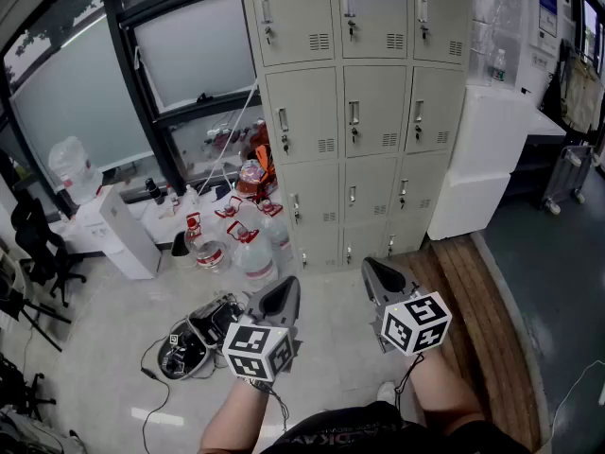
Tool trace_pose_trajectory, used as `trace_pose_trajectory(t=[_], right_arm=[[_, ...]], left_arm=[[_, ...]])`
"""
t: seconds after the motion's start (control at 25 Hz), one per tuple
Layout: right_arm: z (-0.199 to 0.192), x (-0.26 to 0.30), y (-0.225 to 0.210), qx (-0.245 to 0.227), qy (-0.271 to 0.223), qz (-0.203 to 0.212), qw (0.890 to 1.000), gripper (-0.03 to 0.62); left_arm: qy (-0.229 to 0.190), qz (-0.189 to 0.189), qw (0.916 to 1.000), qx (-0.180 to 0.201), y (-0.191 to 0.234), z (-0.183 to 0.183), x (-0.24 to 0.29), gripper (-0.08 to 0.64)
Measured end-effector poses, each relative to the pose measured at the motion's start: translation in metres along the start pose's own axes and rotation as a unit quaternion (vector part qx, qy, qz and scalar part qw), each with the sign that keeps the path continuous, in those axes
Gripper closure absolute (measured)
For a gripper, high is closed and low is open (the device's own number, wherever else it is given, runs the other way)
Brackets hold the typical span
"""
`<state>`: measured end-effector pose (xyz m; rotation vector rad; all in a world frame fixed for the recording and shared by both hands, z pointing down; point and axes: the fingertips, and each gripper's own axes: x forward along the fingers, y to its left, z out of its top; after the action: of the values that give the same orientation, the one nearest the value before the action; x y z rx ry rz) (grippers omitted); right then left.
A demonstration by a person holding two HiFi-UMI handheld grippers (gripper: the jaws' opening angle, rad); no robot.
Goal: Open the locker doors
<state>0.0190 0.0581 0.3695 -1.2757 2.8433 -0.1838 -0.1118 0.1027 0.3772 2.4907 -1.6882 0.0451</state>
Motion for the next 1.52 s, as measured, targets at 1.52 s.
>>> trace_pose_trajectory(t=[1.52], right_arm=[[-0.001, 0.024, 0.015, -0.015, 0.002, 0.021, 1.0, 0.592]], left_arm=[[-0.004, 0.012, 0.9998, -0.012, 0.02, -0.004, -0.004, 0.561]])
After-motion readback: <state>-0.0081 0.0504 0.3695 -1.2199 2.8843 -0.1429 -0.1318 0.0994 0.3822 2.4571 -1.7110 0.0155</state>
